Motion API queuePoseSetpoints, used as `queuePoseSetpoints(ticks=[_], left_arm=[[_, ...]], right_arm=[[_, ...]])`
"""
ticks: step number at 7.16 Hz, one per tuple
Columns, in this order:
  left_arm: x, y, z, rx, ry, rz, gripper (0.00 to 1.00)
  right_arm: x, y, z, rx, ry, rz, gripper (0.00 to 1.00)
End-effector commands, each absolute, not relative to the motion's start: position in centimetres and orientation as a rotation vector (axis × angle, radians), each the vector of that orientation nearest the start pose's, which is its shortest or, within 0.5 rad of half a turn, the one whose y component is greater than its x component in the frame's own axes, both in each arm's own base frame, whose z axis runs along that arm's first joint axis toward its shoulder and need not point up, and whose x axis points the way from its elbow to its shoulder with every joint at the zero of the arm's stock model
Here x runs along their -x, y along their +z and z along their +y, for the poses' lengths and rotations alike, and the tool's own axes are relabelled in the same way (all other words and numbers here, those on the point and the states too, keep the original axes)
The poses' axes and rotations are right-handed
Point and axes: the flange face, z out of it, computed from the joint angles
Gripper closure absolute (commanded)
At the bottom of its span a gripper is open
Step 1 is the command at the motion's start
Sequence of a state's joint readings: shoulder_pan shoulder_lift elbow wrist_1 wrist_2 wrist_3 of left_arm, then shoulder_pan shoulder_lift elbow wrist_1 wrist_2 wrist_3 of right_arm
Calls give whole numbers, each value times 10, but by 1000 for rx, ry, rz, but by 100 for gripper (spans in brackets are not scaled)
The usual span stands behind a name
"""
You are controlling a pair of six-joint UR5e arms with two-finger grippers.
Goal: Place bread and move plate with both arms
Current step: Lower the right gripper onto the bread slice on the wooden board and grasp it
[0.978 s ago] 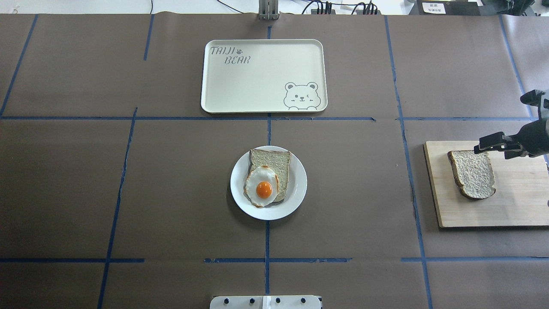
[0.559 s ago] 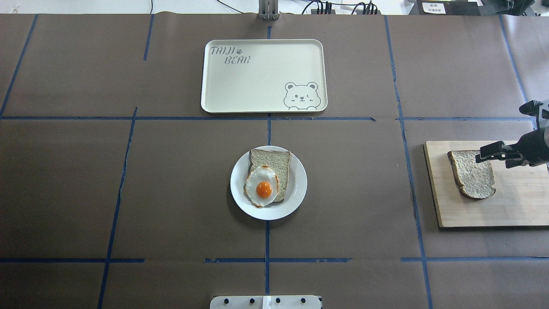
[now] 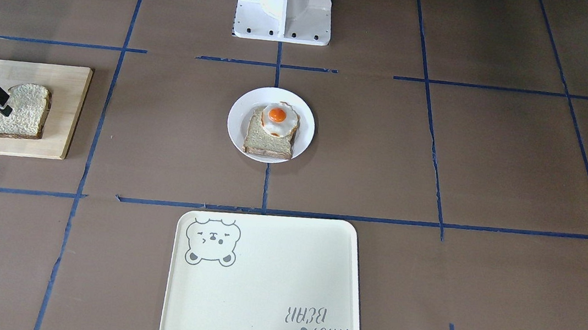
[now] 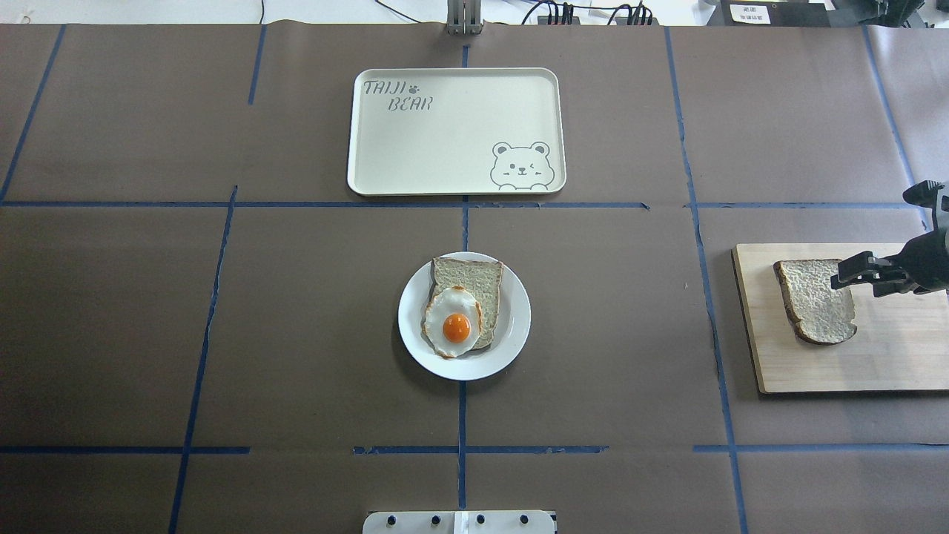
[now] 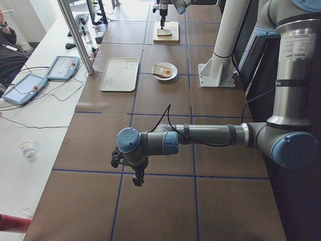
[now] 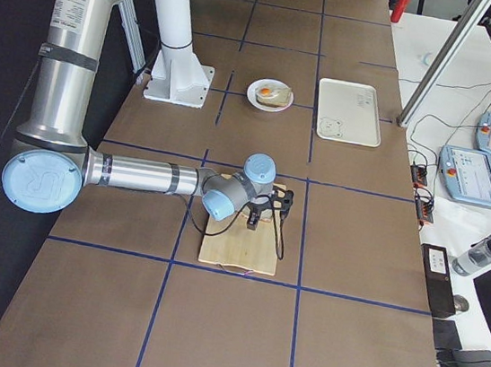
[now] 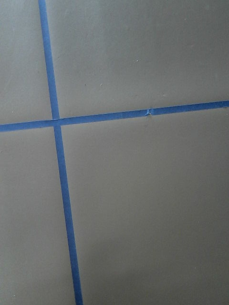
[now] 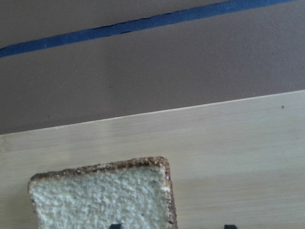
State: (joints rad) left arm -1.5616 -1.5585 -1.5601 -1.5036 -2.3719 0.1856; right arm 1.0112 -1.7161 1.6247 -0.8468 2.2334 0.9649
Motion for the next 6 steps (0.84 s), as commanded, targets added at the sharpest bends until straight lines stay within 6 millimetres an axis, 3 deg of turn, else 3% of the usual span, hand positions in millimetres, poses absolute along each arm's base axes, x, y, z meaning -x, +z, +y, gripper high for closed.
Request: queuePoseSetpoints(ticks=[1, 2, 6], left_arm=[[57, 674, -481, 13, 148, 807, 0], [57, 674, -481, 13, 148, 807, 0], [57, 674, -481, 13, 148, 807, 0]], right_arm=[[184, 624, -423, 7, 165, -881, 38], [185, 624, -423, 7, 161, -881, 45], [185, 629, -418, 18, 159, -875, 55]])
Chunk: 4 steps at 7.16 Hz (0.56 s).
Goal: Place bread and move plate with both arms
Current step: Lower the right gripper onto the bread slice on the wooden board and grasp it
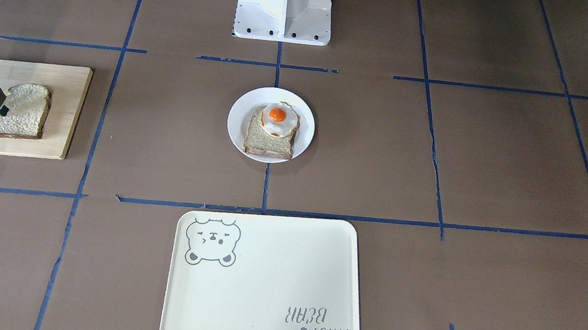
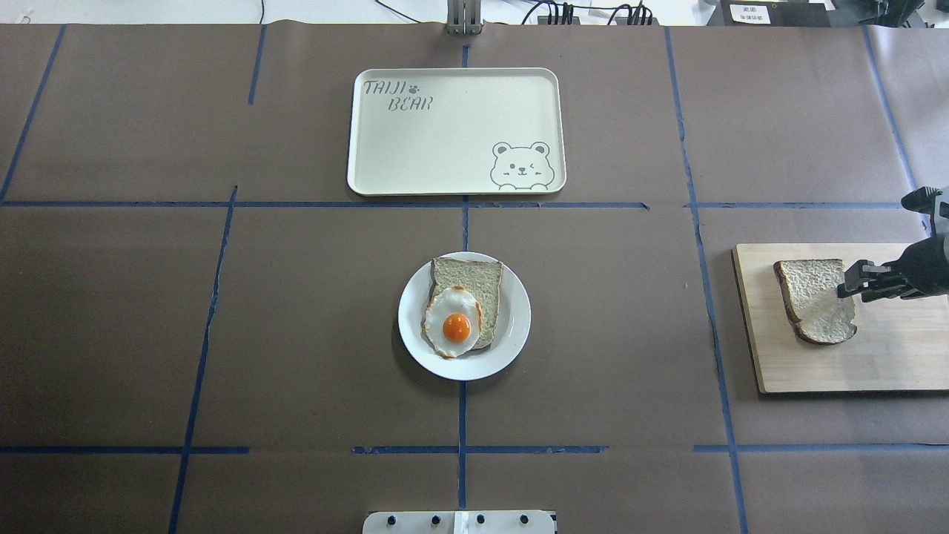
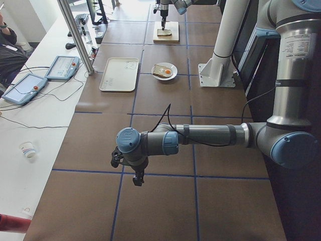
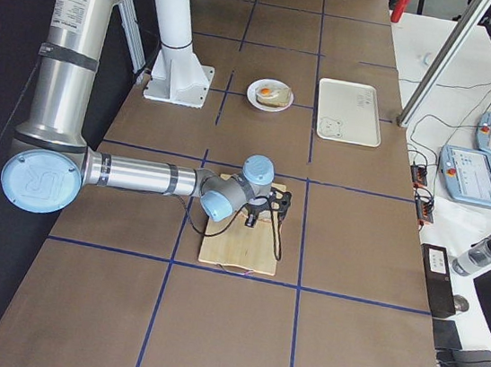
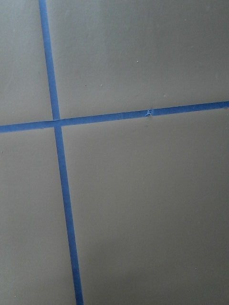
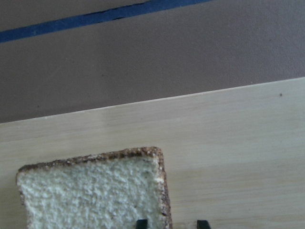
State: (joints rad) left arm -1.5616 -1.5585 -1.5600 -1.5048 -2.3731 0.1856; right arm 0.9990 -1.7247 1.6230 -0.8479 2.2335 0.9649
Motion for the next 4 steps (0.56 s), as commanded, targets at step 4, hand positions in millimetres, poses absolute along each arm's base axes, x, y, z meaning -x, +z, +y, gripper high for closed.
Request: queuePoseSetpoints(ticks=[4], left_arm=[[57, 674, -481, 12, 149, 807, 0]], right_arm=[[189, 631, -416, 25, 151, -871, 55]])
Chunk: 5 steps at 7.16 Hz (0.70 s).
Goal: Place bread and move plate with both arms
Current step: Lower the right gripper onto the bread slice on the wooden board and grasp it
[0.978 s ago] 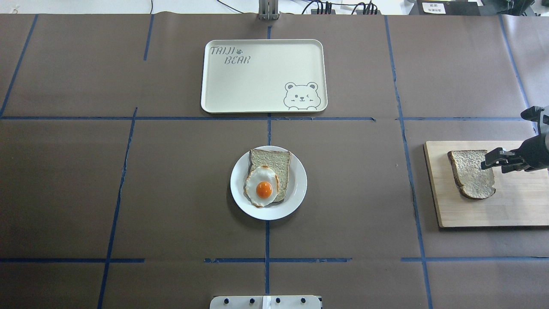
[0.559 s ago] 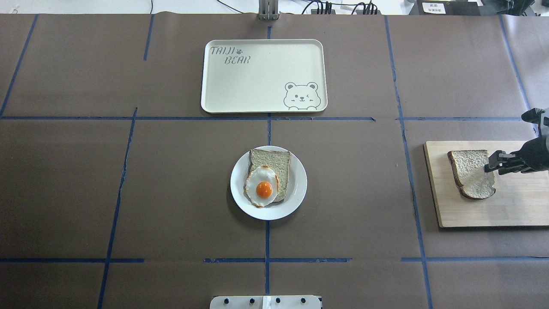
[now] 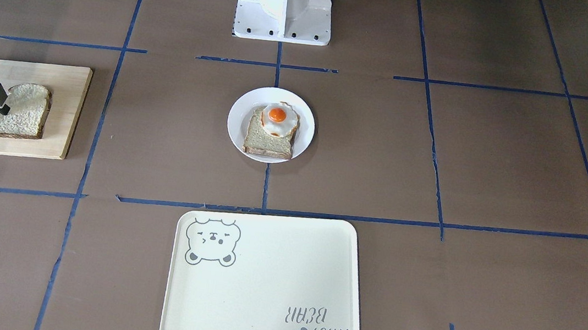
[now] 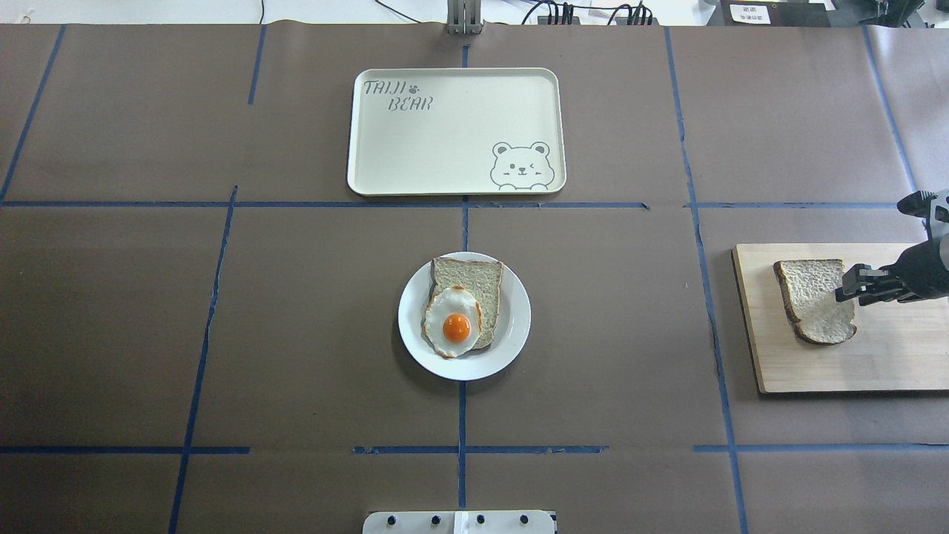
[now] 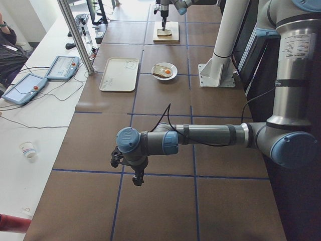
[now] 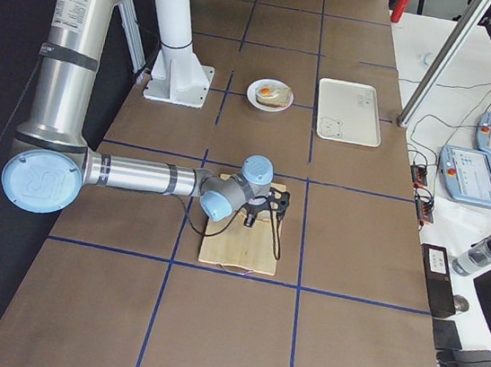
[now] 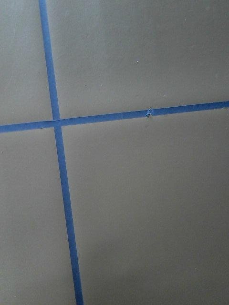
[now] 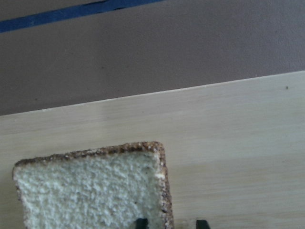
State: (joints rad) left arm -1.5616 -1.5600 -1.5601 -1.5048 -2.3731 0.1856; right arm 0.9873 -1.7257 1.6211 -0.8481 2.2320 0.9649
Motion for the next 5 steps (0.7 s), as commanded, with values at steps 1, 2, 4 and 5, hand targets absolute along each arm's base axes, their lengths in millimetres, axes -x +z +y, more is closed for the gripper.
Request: queuePoseSetpoints(ticks=[1, 2, 4, 5], left_arm=[[57, 674, -481, 12, 149, 807, 0], [57, 674, -481, 12, 149, 807, 0], [57, 674, -481, 12, 148, 807, 0], [57, 673, -482, 11, 148, 807, 0]], right_arm=[[189, 632, -416, 26, 152, -870, 55], [189, 632, -416, 26, 152, -870, 55], [188, 632, -415, 25, 152, -870, 88], [189, 631, -416, 24, 151, -871, 98]])
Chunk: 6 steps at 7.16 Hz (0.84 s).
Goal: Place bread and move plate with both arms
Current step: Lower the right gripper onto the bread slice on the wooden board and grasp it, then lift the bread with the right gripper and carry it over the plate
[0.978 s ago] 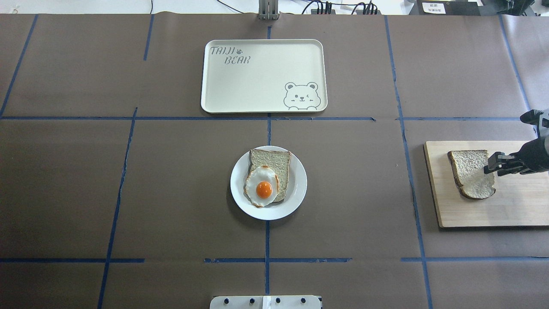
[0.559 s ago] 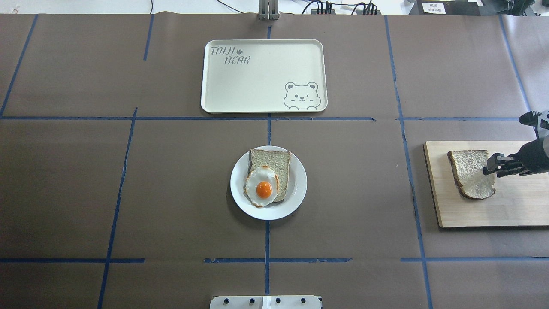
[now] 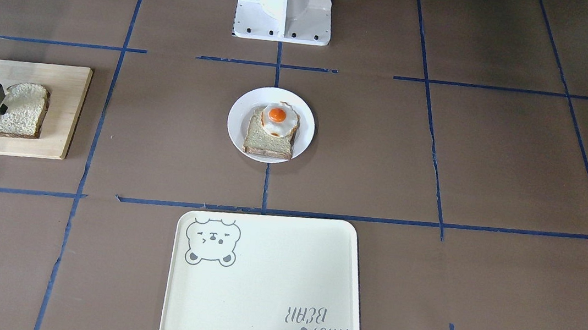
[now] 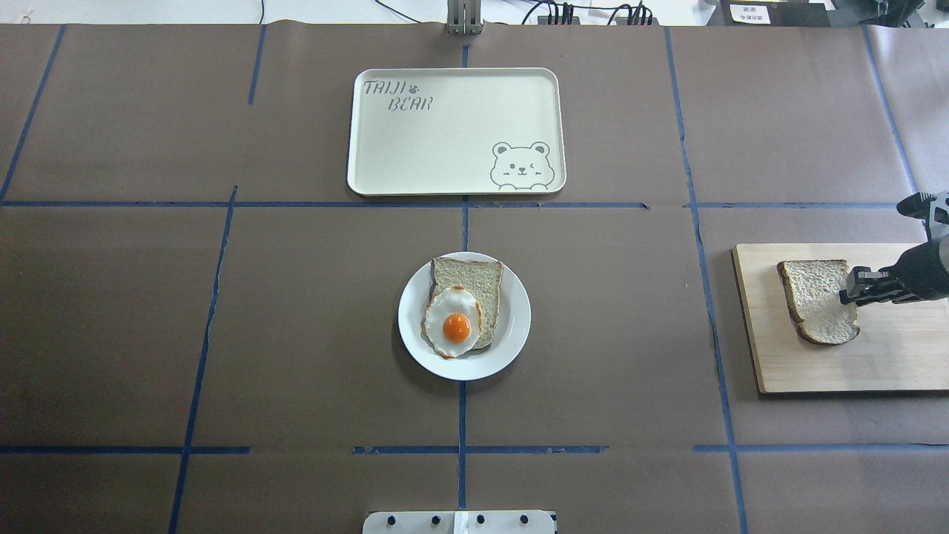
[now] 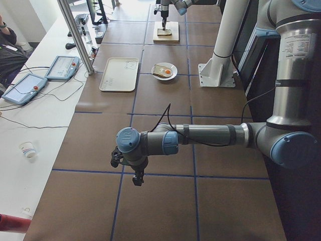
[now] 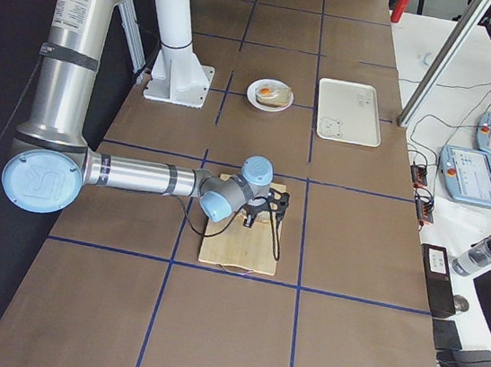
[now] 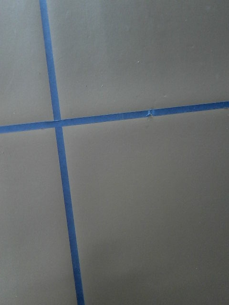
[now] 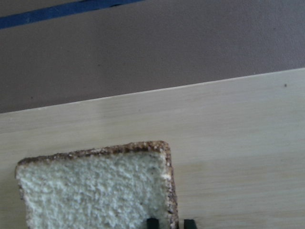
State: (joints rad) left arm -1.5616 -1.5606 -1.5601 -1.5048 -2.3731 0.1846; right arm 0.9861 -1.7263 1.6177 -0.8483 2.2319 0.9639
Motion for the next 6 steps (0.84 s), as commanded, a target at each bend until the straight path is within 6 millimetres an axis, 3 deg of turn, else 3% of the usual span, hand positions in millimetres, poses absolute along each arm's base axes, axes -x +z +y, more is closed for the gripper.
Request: queuePoseSetpoints(ticks=[1, 4, 6], left_arm=[[57, 671, -482, 8, 149, 806, 0], [57, 668, -484, 3, 151, 806, 0], [57, 666, -486, -2, 152, 807, 0]], right_arm=[[189, 631, -416, 24, 151, -871, 100], [186, 620, -418, 3, 147, -886, 100], [147, 577, -430, -51, 179, -973, 100]])
